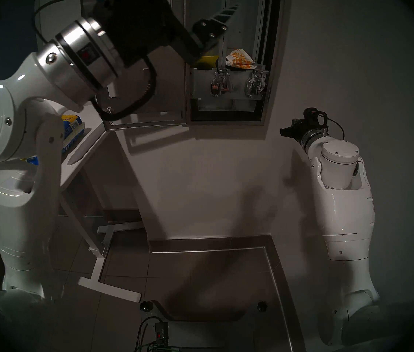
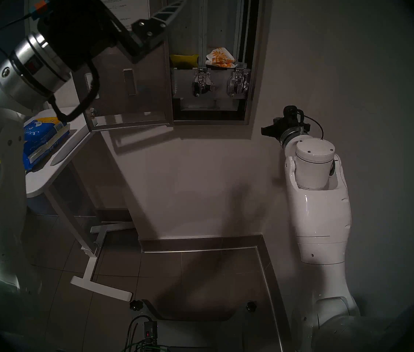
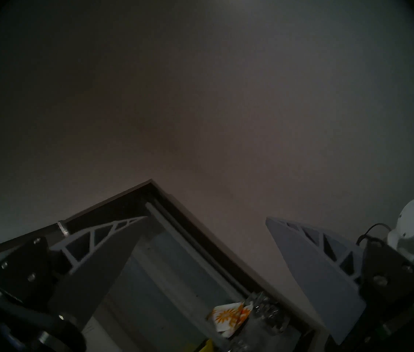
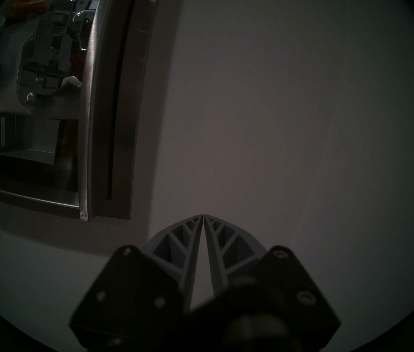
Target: Open the dispenser door, put the pads inside, close the door
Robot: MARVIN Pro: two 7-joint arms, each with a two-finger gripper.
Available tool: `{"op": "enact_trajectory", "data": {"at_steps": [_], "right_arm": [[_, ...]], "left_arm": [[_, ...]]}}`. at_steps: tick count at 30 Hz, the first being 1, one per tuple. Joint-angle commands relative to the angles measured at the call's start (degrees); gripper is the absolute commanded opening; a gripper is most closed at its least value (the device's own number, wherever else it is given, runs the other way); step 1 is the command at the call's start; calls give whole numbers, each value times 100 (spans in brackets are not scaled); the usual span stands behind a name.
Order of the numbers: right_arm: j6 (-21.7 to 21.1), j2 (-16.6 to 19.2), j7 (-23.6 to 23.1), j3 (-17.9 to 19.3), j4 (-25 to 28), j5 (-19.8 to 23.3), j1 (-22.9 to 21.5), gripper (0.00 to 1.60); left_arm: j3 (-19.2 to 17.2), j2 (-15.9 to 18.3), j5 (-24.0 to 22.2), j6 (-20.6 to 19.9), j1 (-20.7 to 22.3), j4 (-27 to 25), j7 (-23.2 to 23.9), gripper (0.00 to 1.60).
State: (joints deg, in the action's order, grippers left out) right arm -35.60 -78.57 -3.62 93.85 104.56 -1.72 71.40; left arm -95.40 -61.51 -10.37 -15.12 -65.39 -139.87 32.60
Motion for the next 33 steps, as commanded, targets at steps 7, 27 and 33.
{"op": "enact_trajectory", "data": {"at_steps": [7,27,33], "right_arm": [[19,1,2,1,67,6,-54,51],[19,2,6,0,81,12,-52,51],[19,2,7,0,84,14,-51,51]], "left_arm": [[-1435,300,-166,-70,155,-13,-150,160],[-3272,506,-1355,-275,-126,-13,1225,160],[-3608,421,-1689,-644,-590,-13,1781,160]]}}
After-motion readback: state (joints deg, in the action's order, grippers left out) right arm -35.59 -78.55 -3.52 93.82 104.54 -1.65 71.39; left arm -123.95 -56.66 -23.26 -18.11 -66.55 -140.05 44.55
